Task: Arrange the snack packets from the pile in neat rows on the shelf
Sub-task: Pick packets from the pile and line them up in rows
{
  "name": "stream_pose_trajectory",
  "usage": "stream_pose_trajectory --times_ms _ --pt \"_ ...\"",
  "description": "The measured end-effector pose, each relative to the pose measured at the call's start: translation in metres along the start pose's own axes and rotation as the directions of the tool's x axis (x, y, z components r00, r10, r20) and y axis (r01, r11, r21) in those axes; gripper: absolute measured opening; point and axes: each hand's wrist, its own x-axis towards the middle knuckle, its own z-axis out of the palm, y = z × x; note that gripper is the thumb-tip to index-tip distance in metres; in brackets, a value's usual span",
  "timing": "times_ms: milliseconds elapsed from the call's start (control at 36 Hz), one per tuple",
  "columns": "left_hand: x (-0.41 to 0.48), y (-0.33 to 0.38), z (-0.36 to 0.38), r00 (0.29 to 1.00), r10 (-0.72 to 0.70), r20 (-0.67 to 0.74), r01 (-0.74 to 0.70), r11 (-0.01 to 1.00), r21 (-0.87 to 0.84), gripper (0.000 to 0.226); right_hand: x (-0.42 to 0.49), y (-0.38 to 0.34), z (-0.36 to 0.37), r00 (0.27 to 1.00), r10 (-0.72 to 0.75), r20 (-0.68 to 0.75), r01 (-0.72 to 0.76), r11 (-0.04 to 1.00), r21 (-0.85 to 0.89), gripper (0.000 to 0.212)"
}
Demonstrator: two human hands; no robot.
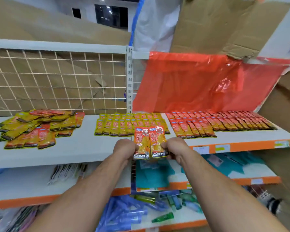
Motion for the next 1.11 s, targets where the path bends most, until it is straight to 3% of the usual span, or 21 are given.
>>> stream_pose_trajectory --times_ms 278,417,667,722,861,1000,1111 --pt "-0.024 0.031 0.128 0.995 -0.056 0.081 0.062 0.996 -0.069 0.018 0.028 0.033 -0.131 0.999 0.011 -0.048 -0.011 1.0 -0.005 0.025" --pt "-0.011 0.053 0.176 0.993 -0.038 0.113 0.045 0.997 -0.067 0.019 0.06 0.043 -0.172 0.997 0.033 -0.065 -0.032 0.999 0.009 0.02" --pt "0.045 0.09 0.256 0.986 0.067 0.155 -0.082 0.993 0.089 0.012 0.124 0.048 -0.228 0.986 0.071 -0.148 -0.064 0.997 0.051 0.017" --pt "0.058 0.096 0.275 0.988 0.082 0.132 -0.091 0.994 0.063 0.019 0.135 0.047 -0.242 0.981 0.069 -0.179 -0.063 0.997 0.038 0.017" --pt "0.078 0.11 0.318 0.981 0.118 0.157 -0.15 0.965 0.215 0.036 0.16 0.045 -0.275 0.963 0.071 -0.259 -0.055 0.996 0.068 0.027" --pt "0.085 0.117 0.354 0.978 0.157 0.138 -0.182 0.964 0.195 0.009 0.177 0.052 -0.299 0.967 0.106 -0.232 -0.101 0.994 0.033 0.024" --pt "0.094 0.124 0.377 0.981 0.169 0.1 -0.189 0.952 0.243 0.013 0.197 0.052 -0.319 0.976 0.091 -0.2 -0.085 0.996 0.037 0.019"
